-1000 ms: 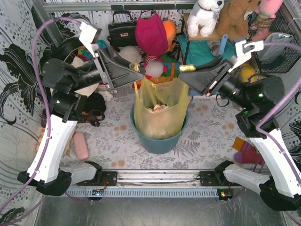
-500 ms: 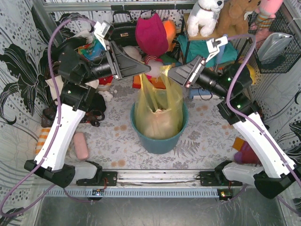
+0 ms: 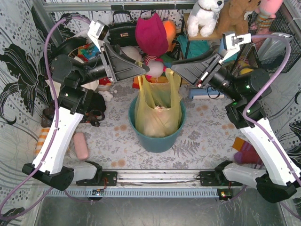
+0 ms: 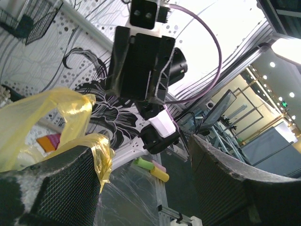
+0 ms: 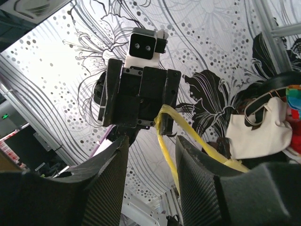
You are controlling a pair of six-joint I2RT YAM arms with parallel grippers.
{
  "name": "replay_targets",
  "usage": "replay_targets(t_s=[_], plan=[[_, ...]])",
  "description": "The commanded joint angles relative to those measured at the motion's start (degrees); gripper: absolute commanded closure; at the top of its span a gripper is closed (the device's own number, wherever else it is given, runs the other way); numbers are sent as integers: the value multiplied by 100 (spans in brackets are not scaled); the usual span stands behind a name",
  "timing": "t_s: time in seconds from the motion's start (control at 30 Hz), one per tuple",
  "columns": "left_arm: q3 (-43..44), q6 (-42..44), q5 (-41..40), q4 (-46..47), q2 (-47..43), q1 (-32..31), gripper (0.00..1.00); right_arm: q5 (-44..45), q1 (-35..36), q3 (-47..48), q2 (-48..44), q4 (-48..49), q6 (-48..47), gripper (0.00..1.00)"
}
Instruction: Tie the trash bag
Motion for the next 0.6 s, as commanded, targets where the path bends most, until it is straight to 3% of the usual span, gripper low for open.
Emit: replay_targets(t_s=[0.0, 0.27, 0.57], plan=[[-433, 47, -39, 266, -214, 38, 24, 333, -8, -350, -381, -303, -303, 54], [-980, 193, -97, 200, -467, 46, 23, 338, -10, -586, -702, -1153, -368, 36], [-1021, 144, -117, 236, -476, 47, 23, 29, -10, -988, -351, -582, 75, 33]])
